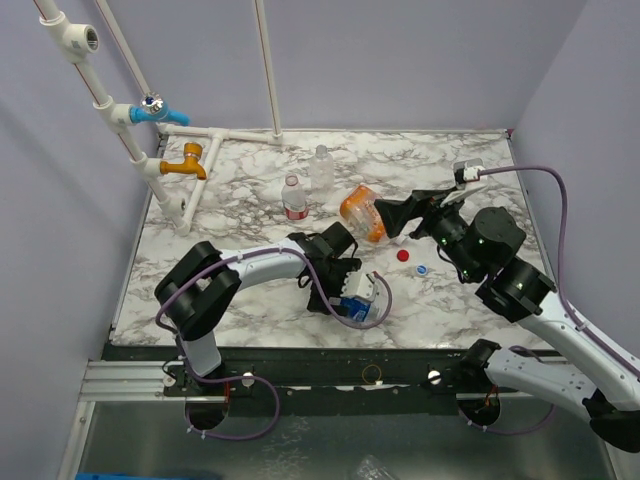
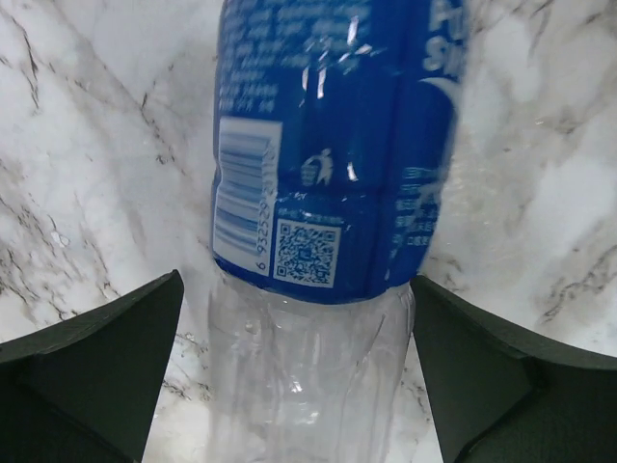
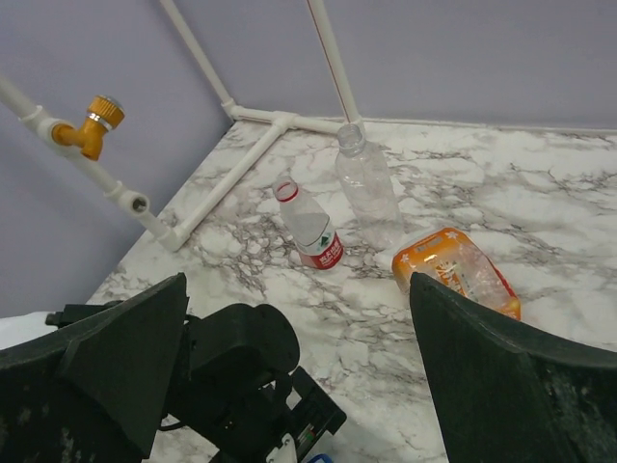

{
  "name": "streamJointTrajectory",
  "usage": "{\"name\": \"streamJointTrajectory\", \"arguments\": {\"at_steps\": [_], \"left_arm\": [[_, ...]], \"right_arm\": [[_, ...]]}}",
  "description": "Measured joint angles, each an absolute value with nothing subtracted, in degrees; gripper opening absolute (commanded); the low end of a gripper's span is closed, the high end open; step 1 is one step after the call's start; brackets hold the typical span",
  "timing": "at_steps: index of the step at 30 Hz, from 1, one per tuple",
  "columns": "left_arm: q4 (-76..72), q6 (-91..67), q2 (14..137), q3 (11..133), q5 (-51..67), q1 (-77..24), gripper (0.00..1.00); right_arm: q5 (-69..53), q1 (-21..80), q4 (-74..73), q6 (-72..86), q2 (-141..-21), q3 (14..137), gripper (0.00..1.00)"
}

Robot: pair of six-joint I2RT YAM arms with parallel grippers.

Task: Unscrew the bottle caps
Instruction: Pick up the plastic bottle at the center of the board.

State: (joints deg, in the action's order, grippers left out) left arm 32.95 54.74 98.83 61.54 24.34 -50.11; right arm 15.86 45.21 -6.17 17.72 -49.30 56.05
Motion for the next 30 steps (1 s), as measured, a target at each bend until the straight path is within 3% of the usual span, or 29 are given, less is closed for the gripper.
{"name": "streamJointTrajectory", "arguments": {"at_steps": [3,11,20,30], "left_arm": [[32.7,54.9,100.7,62.1,22.3,-50.0,0.97],[32.3,53.2,100.6,62.3,19.9,-52.2,0.62],[32.4,36.3,94.2,68.2,21.0,-53.3,0.54],[21.4,16.7,69.2,66.4,24.0,-53.3,0.42]], "right_arm": [[17.0,45.2,-7.1,17.5,-47.4,55.7,1.0],[19.0,45.2,-7.8,16.5,-46.6,55.5,1.0],[24.6,45.2,-12.9,18.7,-48.8,56.9,1.0],[19.7,45.2,-17.0,30.7,-44.8,62.2,1.0]]}}
